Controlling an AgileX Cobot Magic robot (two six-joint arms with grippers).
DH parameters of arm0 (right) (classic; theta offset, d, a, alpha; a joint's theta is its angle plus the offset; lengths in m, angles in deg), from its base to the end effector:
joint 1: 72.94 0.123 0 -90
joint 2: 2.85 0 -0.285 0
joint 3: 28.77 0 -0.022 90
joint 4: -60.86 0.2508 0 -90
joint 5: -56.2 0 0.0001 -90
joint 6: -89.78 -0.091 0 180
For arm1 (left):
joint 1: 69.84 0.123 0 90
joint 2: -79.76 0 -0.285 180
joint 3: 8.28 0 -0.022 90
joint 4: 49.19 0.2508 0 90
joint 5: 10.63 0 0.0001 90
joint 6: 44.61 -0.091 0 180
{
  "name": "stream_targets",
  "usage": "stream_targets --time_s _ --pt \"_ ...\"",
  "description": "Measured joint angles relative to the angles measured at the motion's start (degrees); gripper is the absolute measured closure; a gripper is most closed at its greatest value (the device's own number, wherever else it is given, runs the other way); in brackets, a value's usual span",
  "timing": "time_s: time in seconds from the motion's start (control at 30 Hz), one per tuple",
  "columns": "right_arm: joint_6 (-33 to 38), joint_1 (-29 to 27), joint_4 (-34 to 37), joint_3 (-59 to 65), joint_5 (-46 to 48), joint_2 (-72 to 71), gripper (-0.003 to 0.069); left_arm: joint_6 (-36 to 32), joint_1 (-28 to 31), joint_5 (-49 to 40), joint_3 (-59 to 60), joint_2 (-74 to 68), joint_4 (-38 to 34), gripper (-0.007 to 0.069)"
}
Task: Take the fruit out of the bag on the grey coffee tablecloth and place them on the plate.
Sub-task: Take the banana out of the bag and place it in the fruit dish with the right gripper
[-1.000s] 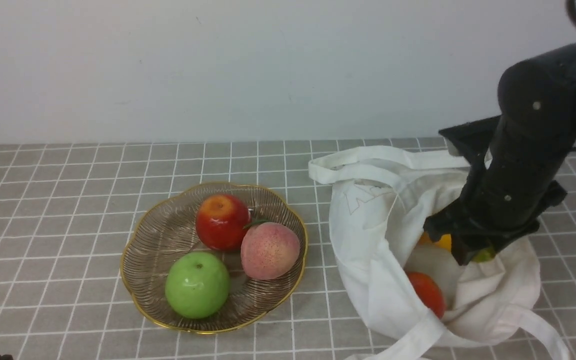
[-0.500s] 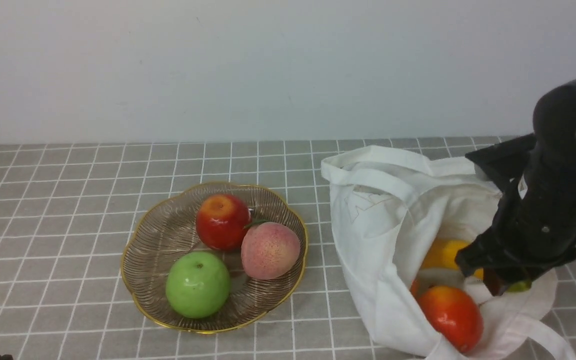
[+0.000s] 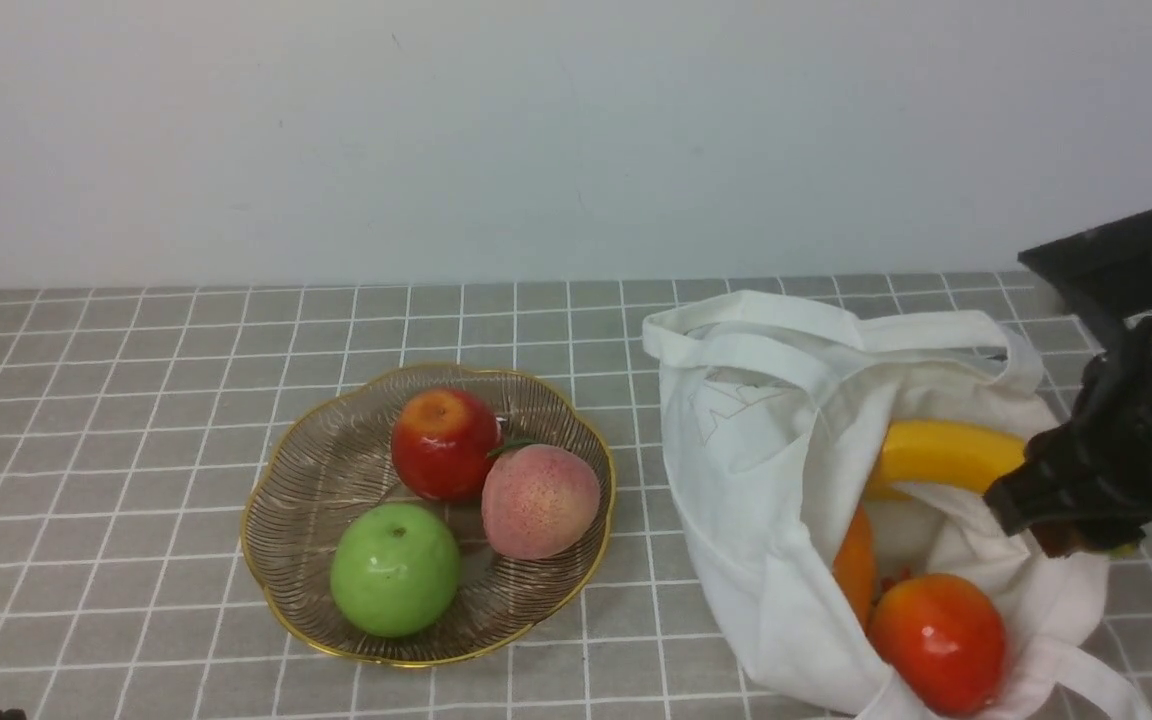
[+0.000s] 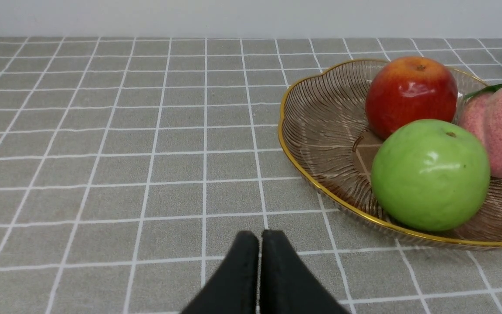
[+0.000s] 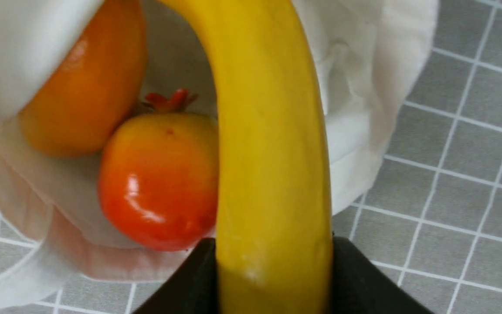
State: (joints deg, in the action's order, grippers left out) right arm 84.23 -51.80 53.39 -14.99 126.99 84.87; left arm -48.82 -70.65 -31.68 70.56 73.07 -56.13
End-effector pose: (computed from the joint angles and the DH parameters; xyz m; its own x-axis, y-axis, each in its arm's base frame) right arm 0.2382 0.0801 0.2899 -0.9410 -0.3067 -0.1431 -0.2921 0.9496 -0.1141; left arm 0.0524 -0.0047 0.1719 -0.2850 -0.0356 -0.9579 0.0445 0.9977 -0.0503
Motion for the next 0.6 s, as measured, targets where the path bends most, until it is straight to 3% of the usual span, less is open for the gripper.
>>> stream_targets --time_s 0.3,0.6 --pt "0.38 -7.67 1.74 0.05 0.00 -1.53 0.0377 0.00 0.00 0.00 0.00 0.00 0.00 0.0632" --pt "2.97 -9.28 9.24 0.22 0.52 -7.91 0.0377 0.00 0.00 0.00 0.00 0.00 0.00 0.0632"
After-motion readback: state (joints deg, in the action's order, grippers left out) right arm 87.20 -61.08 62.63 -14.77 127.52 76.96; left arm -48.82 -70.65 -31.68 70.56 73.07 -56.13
